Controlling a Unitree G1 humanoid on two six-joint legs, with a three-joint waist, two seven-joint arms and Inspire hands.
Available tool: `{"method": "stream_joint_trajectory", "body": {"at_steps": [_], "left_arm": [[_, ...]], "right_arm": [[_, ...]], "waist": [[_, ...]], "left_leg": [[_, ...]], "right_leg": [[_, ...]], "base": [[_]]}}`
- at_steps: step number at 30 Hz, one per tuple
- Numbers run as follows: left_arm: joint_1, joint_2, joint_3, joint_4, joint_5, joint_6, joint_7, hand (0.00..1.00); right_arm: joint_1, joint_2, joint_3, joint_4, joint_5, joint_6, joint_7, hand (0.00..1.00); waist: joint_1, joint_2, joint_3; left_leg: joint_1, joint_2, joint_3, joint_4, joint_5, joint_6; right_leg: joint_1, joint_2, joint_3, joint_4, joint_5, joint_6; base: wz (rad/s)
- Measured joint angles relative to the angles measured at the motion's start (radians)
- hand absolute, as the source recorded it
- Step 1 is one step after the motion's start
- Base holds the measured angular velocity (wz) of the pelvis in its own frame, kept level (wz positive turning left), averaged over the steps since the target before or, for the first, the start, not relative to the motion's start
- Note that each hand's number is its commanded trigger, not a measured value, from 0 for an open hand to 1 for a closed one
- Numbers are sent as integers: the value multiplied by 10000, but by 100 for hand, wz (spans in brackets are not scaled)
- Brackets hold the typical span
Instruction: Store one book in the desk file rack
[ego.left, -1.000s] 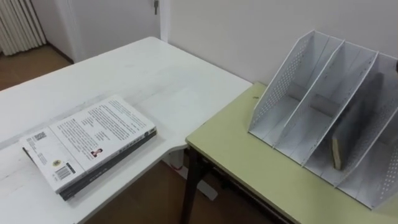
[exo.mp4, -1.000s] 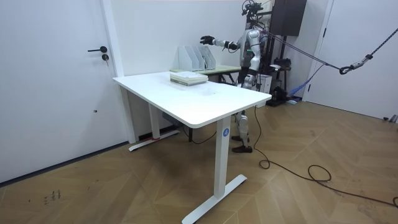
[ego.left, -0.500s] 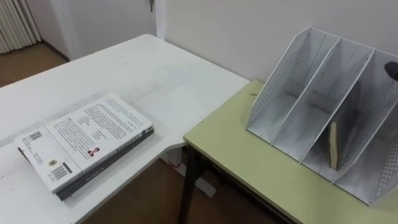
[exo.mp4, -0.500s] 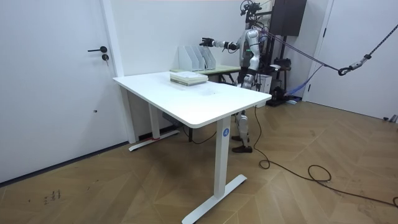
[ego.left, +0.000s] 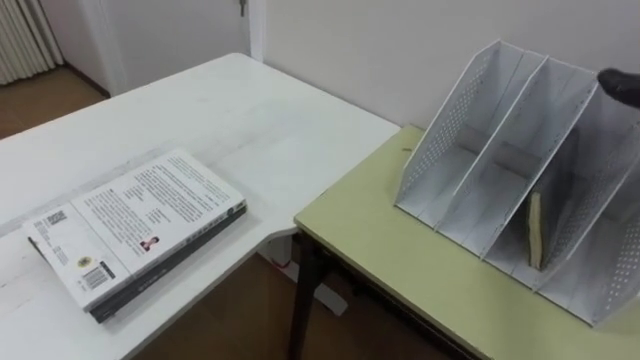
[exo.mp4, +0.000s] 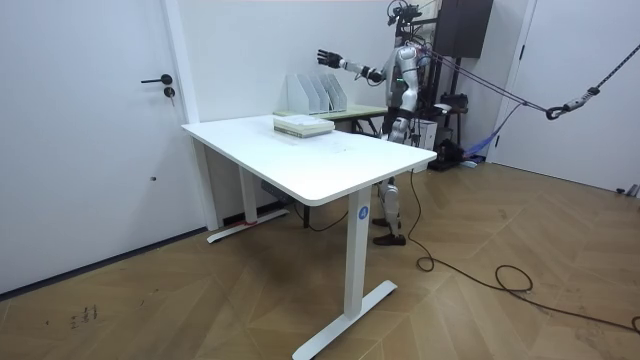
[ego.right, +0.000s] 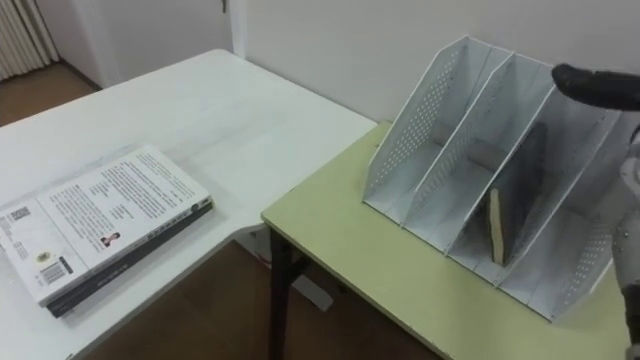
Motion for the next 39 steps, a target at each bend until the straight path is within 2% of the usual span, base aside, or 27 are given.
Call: {"method": "stream_joint_trajectory", "body": {"at_steps": [4,6,7,9,11,14,15,17,19,21,24,26,29,33,34,37,39], "left_arm": [[-9,35,-84,55,3,-12,-27,0],[-44,65,-89,48,2,-26,-38,0],[-38,65,-85,45,2,-27,-46,0],[-76,137,-87,42,1,-23,-162,0],[-108,197,-118,44,-1,-11,-254,0],[-287,279,-326,54,-55,46,-397,0],[-521,366,-605,56,-58,97,-458,0],[-744,444,-879,114,-20,222,-552,0],[-1035,428,-1043,410,0,249,-691,0],[-1252,440,-1205,450,0,364,-758,0],[-1434,443,-1298,578,-8,452,-751,0],[-1419,442,-1300,568,-34,439,-681,0],[-1470,450,-1511,578,-53,436,-532,0],[-1566,319,-1658,669,-17,377,-409,0],[-1579,299,-1657,713,-24,374,-397,0],[-1549,178,-1663,728,-29,241,-316,0],[-1494,101,-1602,719,51,202,-287,0]], "right_arm": [[734,20,525,-1820,607,-18,1250,0],[1327,58,795,-2609,1186,-19,2473,0],[1509,93,854,-2816,1341,-19,2763,0],[2063,98,1356,-3367,1532,-12,3916,0],[2416,97,1891,-3696,1627,28,4877,0],[2564,98,2923,-3822,1622,115,6501,0],[2704,141,3249,-3822,1526,145,7000,0],[2854,363,3845,-3827,844,245,7810,0],[3225,578,4260,-3813,212,296,8655,0],[3646,638,4888,-3770,-393,556,9485,0],[4086,650,5493,-3359,-1370,671,10103,0],[4515,650,5670,-2968,-1870,785,10337,0],[4997,708,5725,-2162,-2769,844,10628,0],[5554,1334,5635,-878,-4985,801,10418,0],[5593,1411,5629,-570,-5107,749,10336,0],[5846,1746,5384,773,-5689,713,9668,0],[5998,2003,4849,1636,-6142,484,9222,0]], "waist": [[27,-15,5],[86,-84,15],[138,-105,18],[297,-182,33],[336,-230,12],[489,-259,16],[613,-225,39],[822,-244,25],[1044,-235,32],[1267,-215,45],[1403,-187,74],[1446,-202,64],[1464,-155,91],[1386,-36,58],[1387,20,73],[1364,123,55],[1316,215,43]], "left_leg": [[66,45,52,-39,6,-12],[85,56,87,-39,5,-15],[87,59,116,-45,5,-15],[65,96,178,-45,4,-17],[64,96,192,-42,2,-19],[67,99,178,-39,2,-19],[53,101,184,-30,2,-19],[65,126,174,-36,1,-20],[76,157,151,-40,0,-22],[13,164,123,-46,-6,-25],[-95,151,67,-40,-3,-21],[-90,133,38,-31,-2,-19],[-126,120,28,-24,-2,-7],[-136,95,19,13,-3,-3],[-126,94,39,9,-3,-4],[-95,67,67,-9,-3,-4],[-129,58,55,-30,-3,-3]], "right_leg": [[49,10,42,-11,-4,-12],[54,25,100,-22,0,-19],[42,19,123,-22,0,-20],[16,2,181,-51,13,-37],[33,-4,162,-51,17,-38],[44,6,157,-24,24,-41],[36,16,174,-25,31,-45],[26,21,191,-23,39,-56],[63,17,184,-23,53,-56],[31,9,132,-10,93,-47],[26,8,-65,-24,145,-37],[39,2,-82,-25,149,-29],[3,2,-62,-26,165,-19],[-5,-12,-72,-10,165,-20],[1,-11,-70,-13,166,-21],[22,3,-72,-14,166,-21],[14,-22,-69,-37,163,-22]], "base": [[-4],[-2],[-11],[-8],[0],[0],[0],[0],[2],[4],[6],[4],[-1],[0],[0],[0],[0]]}}
